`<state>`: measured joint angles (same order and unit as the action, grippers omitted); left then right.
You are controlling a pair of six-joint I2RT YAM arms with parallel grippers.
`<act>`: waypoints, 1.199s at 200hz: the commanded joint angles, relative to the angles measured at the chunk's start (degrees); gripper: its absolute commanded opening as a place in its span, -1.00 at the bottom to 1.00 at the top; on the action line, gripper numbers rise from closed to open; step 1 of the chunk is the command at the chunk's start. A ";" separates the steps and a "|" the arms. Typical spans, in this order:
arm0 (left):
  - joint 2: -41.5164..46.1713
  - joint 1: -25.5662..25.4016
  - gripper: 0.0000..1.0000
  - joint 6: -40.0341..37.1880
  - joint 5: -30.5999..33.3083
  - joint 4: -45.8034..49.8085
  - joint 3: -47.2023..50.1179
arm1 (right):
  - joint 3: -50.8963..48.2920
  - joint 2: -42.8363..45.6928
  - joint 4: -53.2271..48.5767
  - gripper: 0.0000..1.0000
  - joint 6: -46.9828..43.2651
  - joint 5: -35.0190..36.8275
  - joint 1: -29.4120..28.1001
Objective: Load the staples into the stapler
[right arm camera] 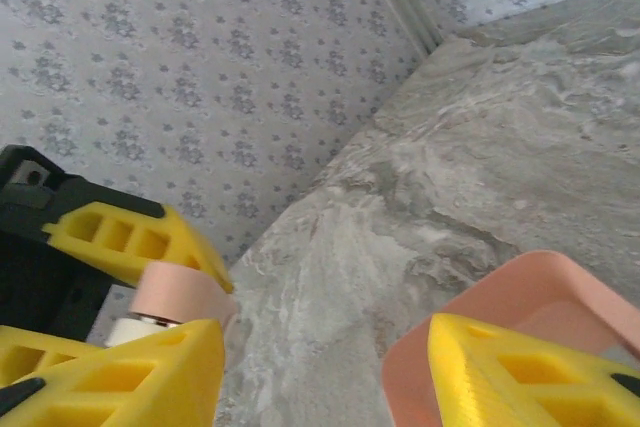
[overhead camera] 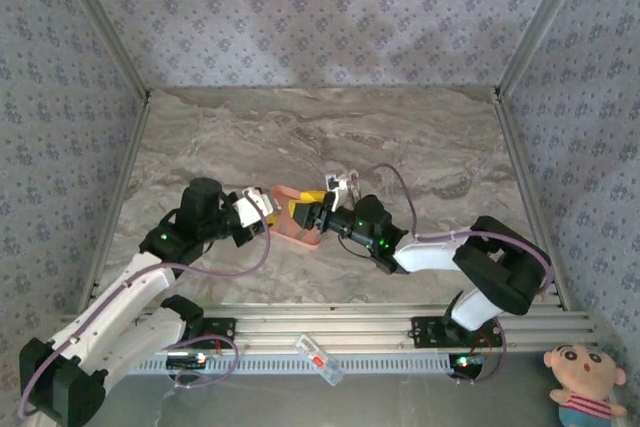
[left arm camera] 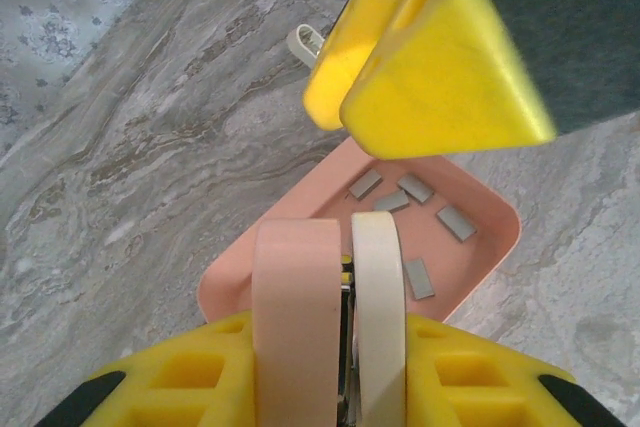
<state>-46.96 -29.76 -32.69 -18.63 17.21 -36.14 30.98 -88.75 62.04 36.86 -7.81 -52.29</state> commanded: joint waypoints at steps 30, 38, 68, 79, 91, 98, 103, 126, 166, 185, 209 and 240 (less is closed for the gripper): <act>0.98 -0.47 -0.46 -1.44 1.63 -6.02 1.39 | 1.50 -3.16 6.79 0.16 3.25 -2.21 -1.06; 0.84 -0.48 -0.45 -1.25 1.29 -6.44 1.59 | 1.79 -3.59 6.78 0.16 3.55 -1.88 -1.35; 0.10 -0.56 -0.46 -0.80 1.26 -6.32 1.42 | 3.24 -4.67 6.81 0.16 3.83 -2.18 -1.71; -0.04 -0.56 -0.46 -0.51 2.10 -6.60 1.50 | 3.94 -5.10 6.52 0.16 4.00 -2.49 -1.76; -0.15 -0.63 -0.45 -0.19 3.04 -6.90 1.64 | 4.34 -5.63 6.67 0.16 4.26 -2.56 -1.96; -0.31 -0.63 -0.45 -0.17 3.03 -6.84 1.60 | 4.47 -6.00 6.90 0.16 4.36 -2.40 -2.07; -0.40 -0.65 -0.46 -0.18 2.97 -6.85 1.61 | 4.52 -6.17 7.04 0.16 4.54 -2.25 -2.14; -1.17 -0.87 -0.45 0.05 2.60 -6.99 1.64 | 5.33 -6.59 6.92 0.16 5.16 -1.68 -2.26; -2.48 -0.99 -0.46 1.32 5.32 -7.02 1.16 | 4.61 -5.84 5.93 0.16 4.71 -0.94 -2.37; -2.44 -0.98 -0.46 1.49 5.54 -7.02 1.08 | 2.98 -4.79 6.42 0.16 4.63 0.55 -2.38; -2.52 -1.00 -0.45 1.52 4.61 -7.21 1.13 | 3.23 -4.15 5.38 0.17 4.54 0.79 -2.64; -2.44 -1.13 -0.46 1.49 3.53 -7.19 1.16 | 6.27 -4.85 2.50 0.18 3.92 0.28 -3.84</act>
<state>-49.63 -30.46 -31.86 -13.69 11.55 -34.98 34.46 -94.48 65.78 41.17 -8.16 -54.92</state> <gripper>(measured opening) 0.306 0.591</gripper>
